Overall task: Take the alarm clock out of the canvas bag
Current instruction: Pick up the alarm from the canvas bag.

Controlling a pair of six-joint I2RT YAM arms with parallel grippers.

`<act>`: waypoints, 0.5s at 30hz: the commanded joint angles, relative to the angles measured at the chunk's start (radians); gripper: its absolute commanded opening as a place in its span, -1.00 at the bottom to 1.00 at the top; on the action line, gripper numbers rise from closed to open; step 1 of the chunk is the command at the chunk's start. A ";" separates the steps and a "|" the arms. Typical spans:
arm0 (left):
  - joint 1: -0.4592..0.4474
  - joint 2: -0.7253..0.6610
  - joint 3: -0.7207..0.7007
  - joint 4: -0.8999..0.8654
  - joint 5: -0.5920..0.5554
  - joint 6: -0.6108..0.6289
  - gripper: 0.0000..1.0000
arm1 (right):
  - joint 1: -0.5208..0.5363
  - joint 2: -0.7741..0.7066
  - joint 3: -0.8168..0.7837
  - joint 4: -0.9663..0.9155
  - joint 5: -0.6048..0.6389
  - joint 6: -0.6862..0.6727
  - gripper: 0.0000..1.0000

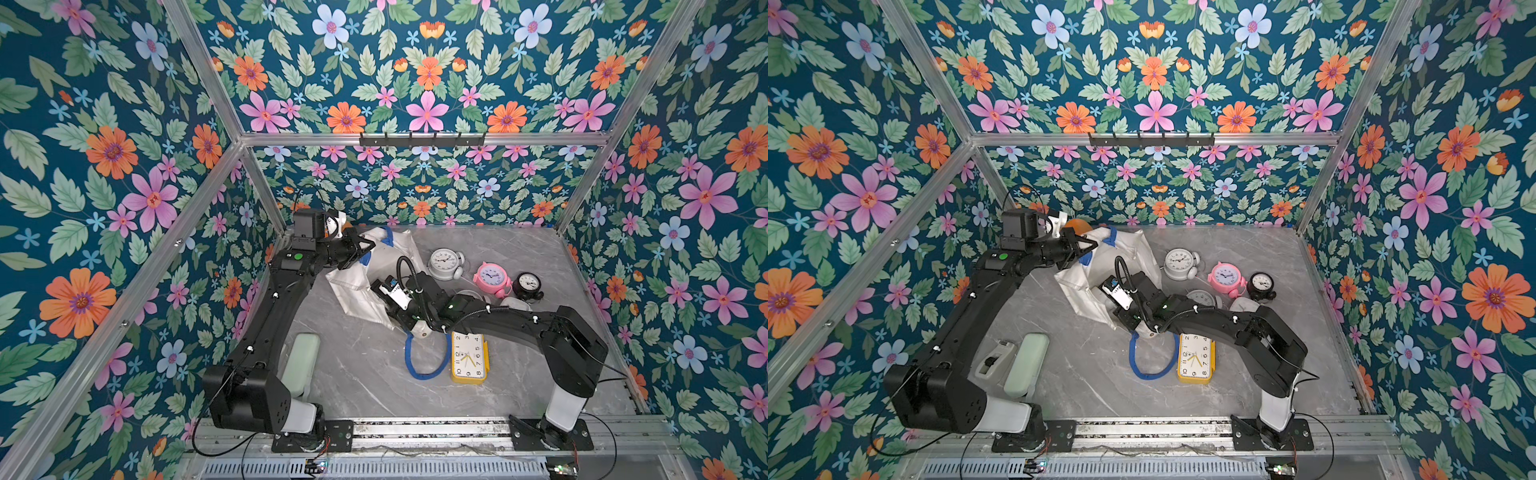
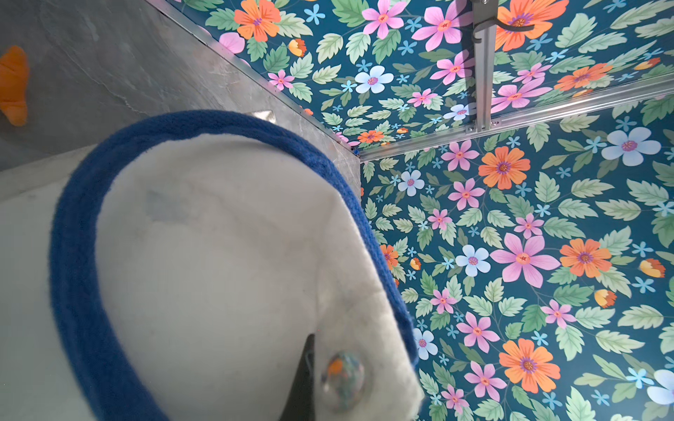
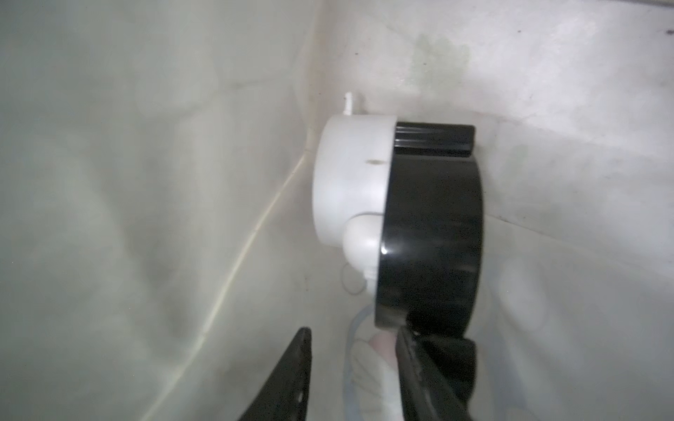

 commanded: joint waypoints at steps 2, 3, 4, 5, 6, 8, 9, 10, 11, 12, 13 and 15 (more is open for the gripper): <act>-0.009 -0.014 0.011 0.068 0.043 -0.002 -1.00 | -0.023 0.000 -0.014 0.054 0.072 0.050 -0.19; -0.010 -0.015 0.011 0.066 0.045 -0.002 -1.00 | -0.025 -0.001 -0.022 0.062 0.073 0.048 -0.14; -0.012 -0.015 0.013 0.063 0.045 -0.001 -1.00 | -0.024 -0.005 -0.027 0.068 0.074 0.049 -0.05; -0.012 -0.015 0.013 0.062 0.045 0.000 -1.00 | -0.026 -0.008 -0.031 0.067 0.070 0.049 -0.01; -0.013 -0.016 0.015 0.060 0.044 -0.001 -1.00 | -0.027 -0.013 -0.035 0.069 0.069 0.049 -0.01; -0.015 -0.019 0.017 0.059 0.042 -0.001 -1.00 | -0.033 -0.024 -0.053 0.087 0.069 0.047 0.01; -0.015 -0.021 0.018 0.058 0.041 -0.002 -1.00 | -0.036 -0.028 -0.061 0.094 0.069 0.047 0.01; -0.015 -0.022 0.019 0.058 0.040 -0.001 -1.00 | -0.041 -0.034 -0.069 0.096 0.069 0.048 0.01; -0.016 -0.022 0.019 0.056 0.041 0.000 -1.00 | -0.045 -0.042 -0.076 0.102 0.066 0.045 0.00; -0.016 -0.021 0.022 0.053 0.041 0.001 -1.00 | -0.048 -0.048 -0.080 0.102 0.067 0.044 0.00; -0.016 -0.021 0.024 0.049 0.040 0.004 -1.00 | -0.051 -0.056 -0.087 0.102 0.069 0.043 0.00; -0.016 -0.021 0.027 0.040 0.038 0.009 -1.00 | -0.054 -0.072 -0.097 0.094 0.070 0.041 0.02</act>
